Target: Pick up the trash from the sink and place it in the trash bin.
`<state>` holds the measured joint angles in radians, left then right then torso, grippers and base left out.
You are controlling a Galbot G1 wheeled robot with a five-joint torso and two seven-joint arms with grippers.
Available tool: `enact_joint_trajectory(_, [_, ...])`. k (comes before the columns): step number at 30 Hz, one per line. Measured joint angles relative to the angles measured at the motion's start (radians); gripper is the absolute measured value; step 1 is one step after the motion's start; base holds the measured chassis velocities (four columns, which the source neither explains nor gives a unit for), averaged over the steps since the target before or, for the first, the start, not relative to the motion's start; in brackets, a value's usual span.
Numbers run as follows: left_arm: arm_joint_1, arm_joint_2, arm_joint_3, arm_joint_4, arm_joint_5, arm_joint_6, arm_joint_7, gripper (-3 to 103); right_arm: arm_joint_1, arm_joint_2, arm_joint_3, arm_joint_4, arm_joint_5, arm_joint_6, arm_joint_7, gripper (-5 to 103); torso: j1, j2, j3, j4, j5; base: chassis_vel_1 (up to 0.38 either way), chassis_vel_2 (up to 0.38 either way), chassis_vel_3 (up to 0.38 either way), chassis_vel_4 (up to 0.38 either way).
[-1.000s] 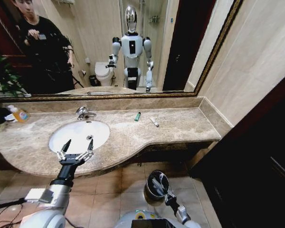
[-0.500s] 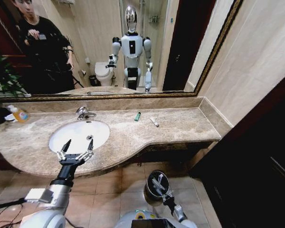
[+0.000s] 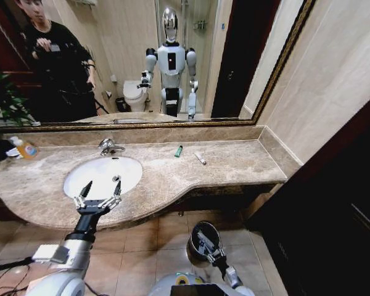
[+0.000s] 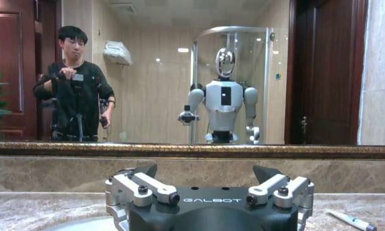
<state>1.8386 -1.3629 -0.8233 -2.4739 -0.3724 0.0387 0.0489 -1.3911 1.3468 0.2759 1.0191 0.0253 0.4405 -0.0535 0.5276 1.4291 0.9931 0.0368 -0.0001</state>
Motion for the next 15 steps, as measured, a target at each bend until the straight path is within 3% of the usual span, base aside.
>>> enact_joint_trajectory(2, [0.000,0.000,0.000,0.000,0.000,0.000,0.000,100,0.001,0.007,0.000,-0.001,0.006,-0.003,0.003,85,0.000,0.000,0.000,0.0000,0.0002,0.000,0.000,0.000,0.000])
enact_joint_trajectory(4, [0.000,0.000,0.000,0.000,0.000,0.000,0.000,100,0.001,0.008,0.000,-0.002,0.007,-0.004,0.003,85,0.000,0.000,0.000,0.0000,0.0002,0.000,0.000,0.000,0.000])
enact_joint_trajectory(6, [0.000,0.000,0.000,0.000,0.000,0.000,0.000,100,0.000,0.010,-0.002,0.000,0.007,-0.006,0.003,95,0.000,0.000,0.000,0.0000,0.0002,0.000,0.000,0.000,0.000])
enact_joint_trajectory(8, [0.000,0.000,0.000,0.000,0.000,0.000,0.000,100,-0.002,0.011,-0.003,0.003,0.007,-0.008,0.003,99,0.000,0.000,0.000,0.0000,0.0001,0.000,0.000,0.000,0.000])
enact_joint_trajectory(14, [0.000,0.000,0.000,0.000,0.000,0.000,0.000,100,-0.020,0.011,-0.003,0.049,0.024,-0.036,0.025,100,0.000,0.000,0.000,0.0000,0.0001,0.000,0.000,0.000,0.000])
enact_joint_trajectory(15, [0.000,0.000,0.000,0.000,0.000,0.000,0.000,100,-0.038,0.008,-0.005,0.094,0.051,-0.078,0.053,100,0.000,0.000,0.000,0.0000,0.0001,0.000,0.000,0.000,0.000])
